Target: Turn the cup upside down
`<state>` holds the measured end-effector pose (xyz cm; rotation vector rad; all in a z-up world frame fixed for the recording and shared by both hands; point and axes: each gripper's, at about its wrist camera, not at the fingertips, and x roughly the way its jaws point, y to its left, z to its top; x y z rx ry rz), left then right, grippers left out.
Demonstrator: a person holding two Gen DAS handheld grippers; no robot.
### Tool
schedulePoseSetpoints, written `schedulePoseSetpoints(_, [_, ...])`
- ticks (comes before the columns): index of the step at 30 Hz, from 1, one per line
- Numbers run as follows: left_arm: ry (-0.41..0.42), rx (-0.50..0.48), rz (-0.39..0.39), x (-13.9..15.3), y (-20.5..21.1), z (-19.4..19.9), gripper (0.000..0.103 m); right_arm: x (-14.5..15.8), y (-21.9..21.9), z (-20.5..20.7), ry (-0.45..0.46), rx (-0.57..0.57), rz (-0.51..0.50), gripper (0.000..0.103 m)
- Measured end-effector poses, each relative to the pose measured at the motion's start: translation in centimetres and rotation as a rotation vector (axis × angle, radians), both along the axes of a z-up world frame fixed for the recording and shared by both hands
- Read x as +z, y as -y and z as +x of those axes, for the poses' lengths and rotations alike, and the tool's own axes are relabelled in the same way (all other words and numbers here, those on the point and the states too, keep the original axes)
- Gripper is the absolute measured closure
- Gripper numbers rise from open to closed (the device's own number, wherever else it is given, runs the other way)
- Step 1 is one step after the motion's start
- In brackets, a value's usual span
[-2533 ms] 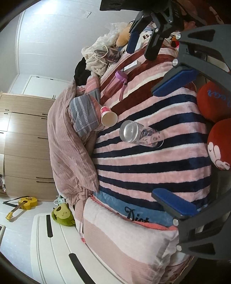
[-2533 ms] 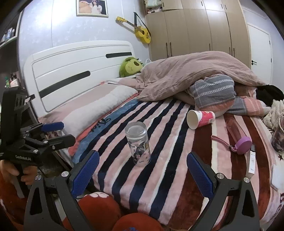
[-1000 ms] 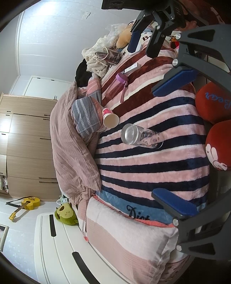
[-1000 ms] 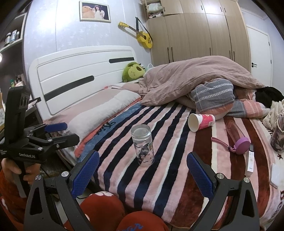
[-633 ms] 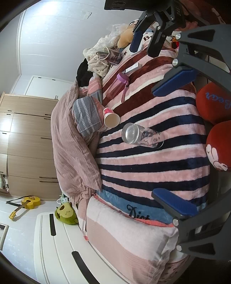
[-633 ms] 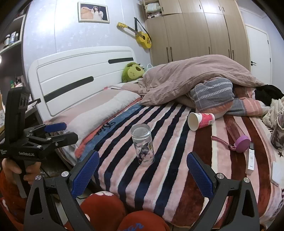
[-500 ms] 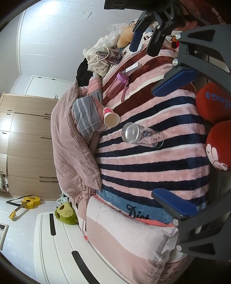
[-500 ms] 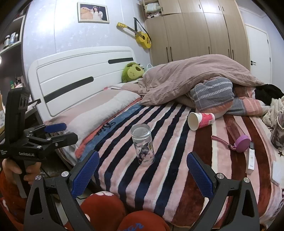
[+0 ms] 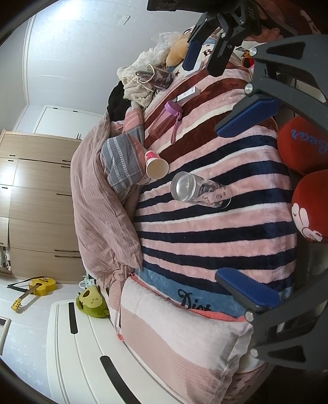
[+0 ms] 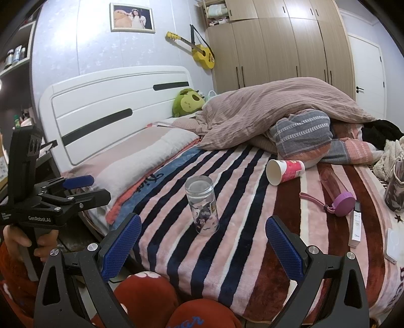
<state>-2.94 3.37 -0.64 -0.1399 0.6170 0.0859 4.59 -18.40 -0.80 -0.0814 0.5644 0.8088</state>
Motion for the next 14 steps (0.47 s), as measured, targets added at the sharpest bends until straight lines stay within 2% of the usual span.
schedulePoseSetpoints(14, [0.009,0.0,0.008,-0.1,-0.1,-0.02,0.001,0.0,0.06,-0.01,-0.001,0.0,0.0,0.004])
